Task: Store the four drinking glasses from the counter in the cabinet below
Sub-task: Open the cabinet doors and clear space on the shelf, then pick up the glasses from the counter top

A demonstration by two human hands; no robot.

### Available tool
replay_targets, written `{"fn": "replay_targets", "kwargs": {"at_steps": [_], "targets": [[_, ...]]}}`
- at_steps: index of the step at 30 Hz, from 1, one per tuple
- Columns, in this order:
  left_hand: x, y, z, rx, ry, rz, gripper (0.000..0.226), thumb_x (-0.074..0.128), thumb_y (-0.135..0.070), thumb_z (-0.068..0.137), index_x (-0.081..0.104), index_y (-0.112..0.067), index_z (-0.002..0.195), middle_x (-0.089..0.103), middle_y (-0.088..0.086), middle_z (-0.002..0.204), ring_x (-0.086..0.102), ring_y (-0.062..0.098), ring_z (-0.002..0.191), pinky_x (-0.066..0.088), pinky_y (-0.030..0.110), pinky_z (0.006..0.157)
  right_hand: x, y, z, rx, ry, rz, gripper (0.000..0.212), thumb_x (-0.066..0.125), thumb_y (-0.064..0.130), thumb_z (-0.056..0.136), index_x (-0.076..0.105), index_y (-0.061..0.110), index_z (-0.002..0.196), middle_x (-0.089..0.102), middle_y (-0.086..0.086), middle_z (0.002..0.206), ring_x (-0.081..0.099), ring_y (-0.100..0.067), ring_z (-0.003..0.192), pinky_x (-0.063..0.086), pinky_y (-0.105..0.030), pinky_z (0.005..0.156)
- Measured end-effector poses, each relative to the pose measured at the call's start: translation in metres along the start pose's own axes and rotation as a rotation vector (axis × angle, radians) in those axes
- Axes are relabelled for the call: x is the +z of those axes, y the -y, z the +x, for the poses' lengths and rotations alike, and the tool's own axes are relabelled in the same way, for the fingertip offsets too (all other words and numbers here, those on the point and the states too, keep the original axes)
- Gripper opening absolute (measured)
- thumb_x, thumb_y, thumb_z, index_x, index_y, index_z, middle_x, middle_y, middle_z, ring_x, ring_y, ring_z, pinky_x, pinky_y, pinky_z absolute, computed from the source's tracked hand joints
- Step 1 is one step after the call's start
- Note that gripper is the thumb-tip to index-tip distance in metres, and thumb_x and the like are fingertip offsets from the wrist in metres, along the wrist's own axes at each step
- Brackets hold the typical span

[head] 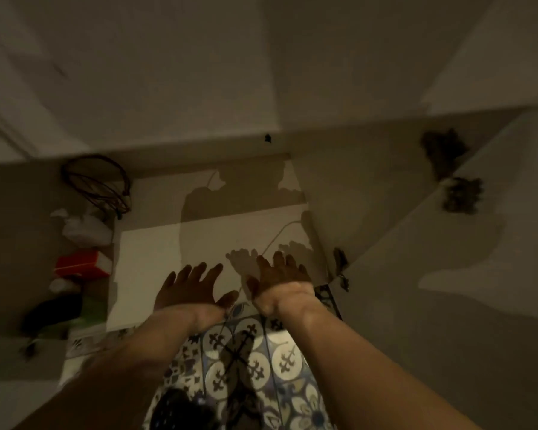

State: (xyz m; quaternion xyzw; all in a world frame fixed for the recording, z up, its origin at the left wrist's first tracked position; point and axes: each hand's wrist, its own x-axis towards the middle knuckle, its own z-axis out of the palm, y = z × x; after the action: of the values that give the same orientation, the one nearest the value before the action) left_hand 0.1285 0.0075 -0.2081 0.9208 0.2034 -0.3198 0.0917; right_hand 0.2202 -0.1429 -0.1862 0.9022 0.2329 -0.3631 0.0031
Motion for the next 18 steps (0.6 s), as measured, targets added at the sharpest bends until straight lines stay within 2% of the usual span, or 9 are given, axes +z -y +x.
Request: {"fn": "replay_targets", "kwargs": {"at_steps": [3,4,5,8,10,15,18], "targets": [[-0.035,-0.02,-0.075,0.007,0.034,-0.032,0.08,0.018,-0.079,0.087,-0.003,-0.042,0.155,0.0,-0.005,0.166,0.001,0.021,0.151,0.004,0.043,0.121,-0.039,0.007,-0.076,0.031,0.034,-0.045,0.06,0.027,0.054,0.103,0.042,0.017,0.148,0.037,-0.014,0.157,0.031,-0.035,0.144,0.026,-0.049,0.116],[-0.053,-0.025,-0.108,0.009,0.028,-0.037,0.08,0.017,-0.079,0.087,0.0,-0.041,0.155,0.003,-0.004,0.166,0.003,0.022,0.151,0.005,0.043,0.121,-0.055,0.01,-0.109,0.039,0.019,-0.041,0.059,0.027,0.054,0.103,0.047,0.016,0.144,0.043,-0.014,0.152,0.035,-0.036,0.14,0.029,-0.049,0.114],[-0.06,-0.03,-0.128,0.016,0.019,-0.046,0.079,0.017,-0.077,0.088,0.002,-0.04,0.156,0.005,-0.002,0.166,0.004,0.023,0.151,0.006,0.044,0.121,-0.06,0.01,-0.129,0.034,0.006,-0.036,0.058,0.027,0.054,0.103,0.044,0.018,0.145,0.041,-0.014,0.152,0.033,-0.036,0.141,0.028,-0.05,0.115],[-0.101,-0.038,-0.205,0.036,0.028,-0.095,0.077,0.018,-0.074,0.09,0.003,-0.038,0.156,0.003,-0.001,0.166,0.002,0.022,0.151,0.004,0.045,0.121,-0.089,0.013,-0.202,0.007,0.028,0.005,0.06,0.026,0.051,0.104,0.025,0.023,0.156,0.017,-0.014,0.166,0.014,-0.036,0.152,0.019,-0.052,0.121],[-0.134,-0.036,-0.248,0.032,0.012,-0.11,0.078,0.019,-0.075,0.09,0.001,-0.037,0.156,0.003,-0.001,0.166,0.003,0.023,0.151,0.006,0.045,0.121,-0.112,0.019,-0.243,0.011,0.028,0.026,0.062,0.025,0.052,0.104,0.017,0.026,0.159,0.007,-0.011,0.169,0.008,-0.035,0.154,0.015,-0.051,0.123],[-0.213,-0.021,-0.329,0.013,0.016,-0.143,0.077,0.027,-0.071,0.092,0.004,-0.036,0.156,0.005,-0.002,0.166,0.007,0.024,0.15,0.008,0.043,0.12,-0.179,0.046,-0.322,0.018,0.022,0.041,0.059,0.027,0.052,0.103,0.024,0.027,0.156,0.009,-0.011,0.169,0.011,-0.036,0.153,0.02,-0.051,0.121],[-0.254,-0.008,-0.373,0.041,-0.018,-0.135,0.076,0.032,-0.068,0.093,0.009,-0.034,0.157,0.01,-0.001,0.165,0.014,0.025,0.149,0.013,0.042,0.12,-0.213,0.07,-0.368,0.006,-0.015,0.036,0.058,0.028,0.054,0.102,0.032,0.025,0.152,0.021,-0.012,0.165,0.021,-0.037,0.149,0.03,-0.051,0.116]]}}
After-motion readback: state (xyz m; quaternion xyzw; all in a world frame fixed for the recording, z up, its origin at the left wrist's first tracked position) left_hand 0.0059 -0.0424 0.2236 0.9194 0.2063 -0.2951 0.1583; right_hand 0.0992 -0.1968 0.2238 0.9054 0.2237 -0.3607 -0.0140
